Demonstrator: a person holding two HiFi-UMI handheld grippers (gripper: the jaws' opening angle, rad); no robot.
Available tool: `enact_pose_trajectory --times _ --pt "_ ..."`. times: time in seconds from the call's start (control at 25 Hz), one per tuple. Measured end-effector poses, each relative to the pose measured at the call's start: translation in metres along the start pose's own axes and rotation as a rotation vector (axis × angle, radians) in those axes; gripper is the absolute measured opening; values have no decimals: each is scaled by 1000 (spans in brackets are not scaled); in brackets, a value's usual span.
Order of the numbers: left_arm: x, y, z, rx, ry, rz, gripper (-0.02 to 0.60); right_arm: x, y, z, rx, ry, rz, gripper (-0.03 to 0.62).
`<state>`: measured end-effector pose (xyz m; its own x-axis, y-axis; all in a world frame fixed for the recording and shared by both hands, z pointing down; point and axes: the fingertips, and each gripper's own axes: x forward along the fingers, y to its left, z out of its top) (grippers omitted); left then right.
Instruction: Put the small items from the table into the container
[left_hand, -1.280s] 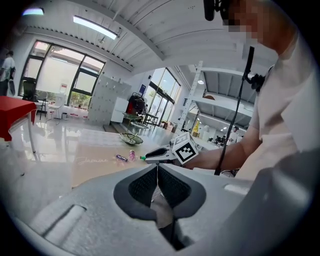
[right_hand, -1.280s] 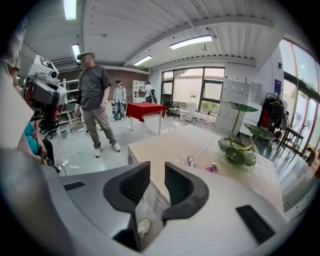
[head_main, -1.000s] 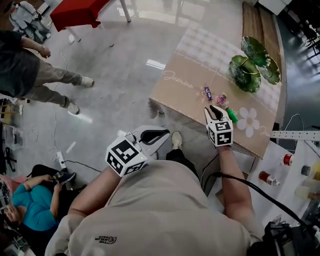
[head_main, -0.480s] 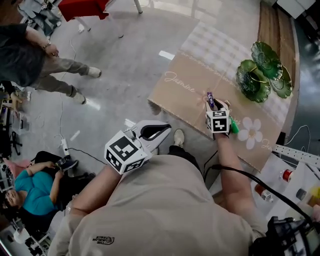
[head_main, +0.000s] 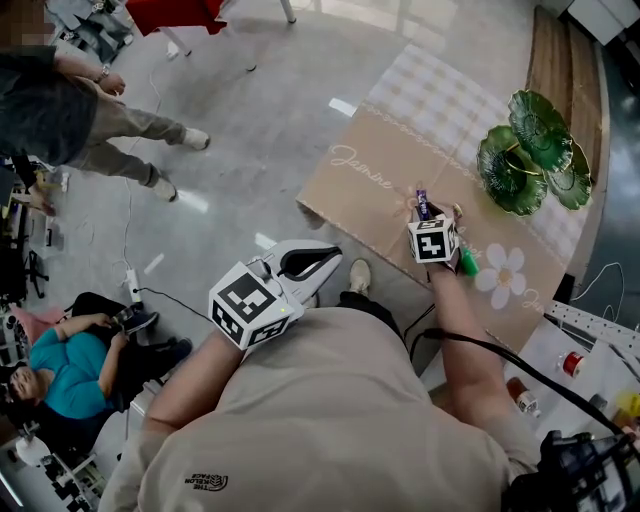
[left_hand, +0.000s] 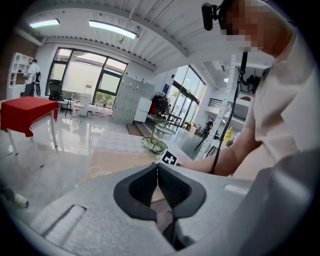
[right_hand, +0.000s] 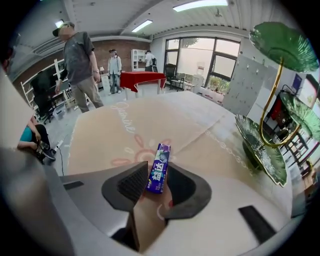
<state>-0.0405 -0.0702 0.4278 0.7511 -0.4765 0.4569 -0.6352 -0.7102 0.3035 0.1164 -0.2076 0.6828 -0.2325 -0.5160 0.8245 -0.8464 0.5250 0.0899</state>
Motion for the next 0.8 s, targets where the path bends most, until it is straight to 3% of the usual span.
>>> enact_pose_trajectory --times 0.12,0.44,0.8 --pt "0 -1 2 4 -5 7 8 0 1 1 -23 -3 -1 98" --pt "1 -3 4 2 -21 14 9 -19 0 8 -27 -42 35 94" --pt "17 -11 16 23 -38 -27 9 -70 1 41 -62 -119 107 92"
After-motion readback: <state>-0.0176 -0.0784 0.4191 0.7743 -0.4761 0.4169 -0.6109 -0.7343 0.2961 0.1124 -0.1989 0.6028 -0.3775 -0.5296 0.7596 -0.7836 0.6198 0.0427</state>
